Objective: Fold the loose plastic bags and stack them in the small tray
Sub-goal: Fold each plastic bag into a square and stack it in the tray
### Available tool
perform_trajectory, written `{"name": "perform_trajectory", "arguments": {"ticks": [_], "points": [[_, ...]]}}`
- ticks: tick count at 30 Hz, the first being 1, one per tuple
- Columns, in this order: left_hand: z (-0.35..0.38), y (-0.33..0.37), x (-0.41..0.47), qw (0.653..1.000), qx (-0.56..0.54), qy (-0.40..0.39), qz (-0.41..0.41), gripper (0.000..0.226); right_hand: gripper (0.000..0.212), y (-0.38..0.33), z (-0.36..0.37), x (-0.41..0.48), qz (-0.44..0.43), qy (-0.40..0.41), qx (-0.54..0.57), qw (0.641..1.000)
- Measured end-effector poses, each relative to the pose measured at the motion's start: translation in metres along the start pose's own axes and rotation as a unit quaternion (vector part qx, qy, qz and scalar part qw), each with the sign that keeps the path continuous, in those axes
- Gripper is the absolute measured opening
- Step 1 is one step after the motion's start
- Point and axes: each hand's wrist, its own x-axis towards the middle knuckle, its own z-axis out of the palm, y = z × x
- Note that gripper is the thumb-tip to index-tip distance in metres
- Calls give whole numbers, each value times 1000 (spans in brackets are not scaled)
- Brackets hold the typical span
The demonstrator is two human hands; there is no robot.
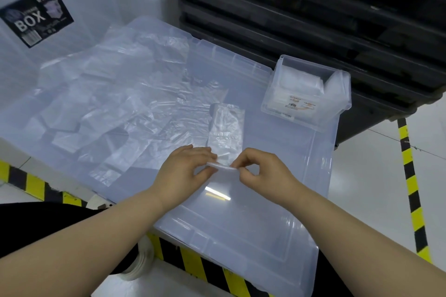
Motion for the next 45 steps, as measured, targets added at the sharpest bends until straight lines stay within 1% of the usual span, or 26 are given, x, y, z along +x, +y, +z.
{"name": "perform_trajectory", "arguments": {"ticks": [2, 3, 6, 8, 9, 11, 12, 15, 16, 19, 20, 23, 25, 28, 32, 34, 35, 36, 37, 38, 39, 40, 41, 43, 45], "points": [[-3, 7, 2, 997, -47, -21, -60, 57, 20, -2, -2, -1, -11, -30, 1, 999], [-5, 10, 3, 995, -55, -32, -80, 61, 26, -3, -3, -1, -22, -46, -16, 999], [-11, 15, 5, 989, -74, -68, -111, 67, 43, -1, -8, -1, -67, -70, -118, 988], [-14, 17, 5, 984, -91, -92, -126, 67, 39, 2, -10, 0, -71, -52, -176, 980], [-15, 19, 5, 980, -99, -99, -138, 60, 33, 4, -10, 0, -65, -39, -178, 981], [-15, 22, 5, 974, -123, -96, -166, 31, 16, 3, -9, -1, -35, -14, -135, 990], [-15, 25, 6, 972, -131, -91, -174, 22, 5, 1, -10, -2, -18, -7, -102, 995], [-15, 34, 12, 966, -148, -70, -199, 25, 28, 2, -8, 0, 18, 6, -36, 999], [-15, 37, 15, 963, -159, -62, -211, 24, 30, 1, -7, 2, 31, 11, -20, 999], [-13, 42, 21, 946, -206, -49, -244, 26, 21, 3, -4, 8, 64, 29, 15, 997], [-12, 43, 22, 940, -216, -49, -258, 26, 22, 3, -3, 11, 75, 39, 19, 996], [-10, 41, 25, 927, -224, -43, -299, 16, 32, 3, -2, 20, 102, 57, 10, 993], [-10, 40, 27, 915, -240, -29, -322, 5, 33, 1, 0, 26, 118, 54, -11, 992], [-12, 39, 27, 910, -243, -21, -336, 21, 31, 0, 2, 34, 129, 54, -56, 989], [-20, 39, 21, 916, -220, -30, -335, 54, 21, -2, 4, 40, 135, 58, -106, 983], [-23, 37, 19, 938, -134, -48, -317, 61, 23, -3, 5, 40, 136, 67, -118, 981], [-24, 36, 17, 957, -57, -41, -281, 58, 23, -4, 6, 40, 135, 72, -123, 981], [-26, 36, 15, 975, 33, -19, -219, 50, 24, -4, 7, 40, 135, 74, -129, 980], [-25, 35, 13, 984, 107, 0, -142, 41, 24, -3, 7, 40, 136, 78, -135, 978], [-21, 34, 11, 984, 162, 5, -70, 37, 24, -4, 8, 40, 140, 79, -140, 977], [-14, 32, 8, 981, 194, 17, -10, 38, 24, -3, 8, 40, 140, 82, -143, 976], [-8, 30, 5, 978, 208, 15, 26, 40, 24, -3, 9, 40, 139, 84, -143, 976], [-3, 29, 4, 976, 212, -4, 38, 42, 24, -3, 9, 41, 139, 87, -141, 976], [2, 26, 6, 968, 237, -75, 20, 47, 25, -3, 11, 41, 136, 91, -140, 977], [3, 29, 11, 962, 245, -122, -12, 55, 24, -4, 12, 40, 127, 97, -136, 978]]}}
